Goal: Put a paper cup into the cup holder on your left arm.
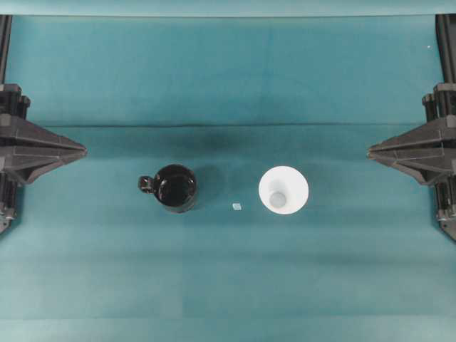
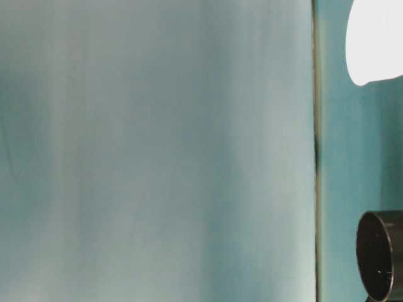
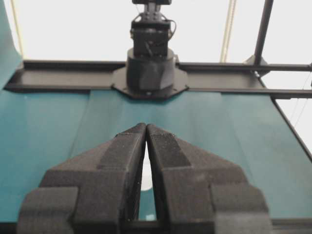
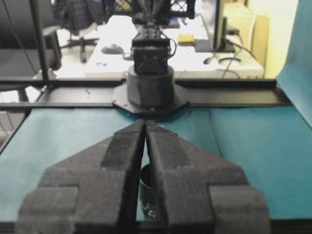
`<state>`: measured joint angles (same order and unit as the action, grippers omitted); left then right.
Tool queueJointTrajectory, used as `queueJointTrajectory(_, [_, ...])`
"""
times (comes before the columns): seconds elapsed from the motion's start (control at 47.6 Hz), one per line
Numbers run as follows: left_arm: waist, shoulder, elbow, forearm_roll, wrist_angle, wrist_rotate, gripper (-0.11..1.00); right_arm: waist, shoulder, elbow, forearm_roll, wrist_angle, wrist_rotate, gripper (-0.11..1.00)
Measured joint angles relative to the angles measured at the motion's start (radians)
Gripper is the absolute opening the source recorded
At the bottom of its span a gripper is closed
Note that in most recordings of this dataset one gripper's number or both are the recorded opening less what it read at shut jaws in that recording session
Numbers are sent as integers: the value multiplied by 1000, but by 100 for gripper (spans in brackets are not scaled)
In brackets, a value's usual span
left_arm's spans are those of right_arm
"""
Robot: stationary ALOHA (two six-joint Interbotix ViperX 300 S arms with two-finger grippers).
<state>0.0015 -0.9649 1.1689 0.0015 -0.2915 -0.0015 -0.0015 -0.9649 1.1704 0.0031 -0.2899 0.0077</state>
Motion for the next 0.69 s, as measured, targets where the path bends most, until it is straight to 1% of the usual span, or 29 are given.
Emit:
queueJointTrajectory(0.042, [-3, 2, -3, 3, 5, -5, 16, 0, 2, -2, -2, 0, 2, 18])
queueJointTrajectory(0.063, [-6, 5, -6, 3, 9, -11, 14, 2, 2, -3, 2, 5, 0, 18])
queueJointTrajectory(0.084, [-9, 8, -11, 5, 14, -17, 11, 3, 2, -5, 3, 9, 0, 17])
queueJointTrajectory(0.126, [-17, 14, -18, 6, 23, -15, 6, 5, 2, -11, 11, 26, 0, 10])
queueJointTrajectory(0.168, [-21, 18, -29, 8, 32, -23, 3, 6, 2, -21, 15, 58, 3, 6])
queueJointTrajectory(0.273, [-23, 28, -41, 8, 63, -23, 3, 6, 3, -46, 20, 172, 20, 0])
queueJointTrajectory(0.399, [-23, 37, -55, 9, 129, -23, 3, 6, 3, -64, 20, 284, 34, -1])
queueJointTrajectory(0.546, [-23, 63, -67, 9, 233, -23, 3, 6, 3, -69, 21, 371, 58, -1])
queueJointTrajectory(0.694, [-21, 137, -84, 9, 364, -23, 3, 6, 11, -69, 21, 440, 87, -1])
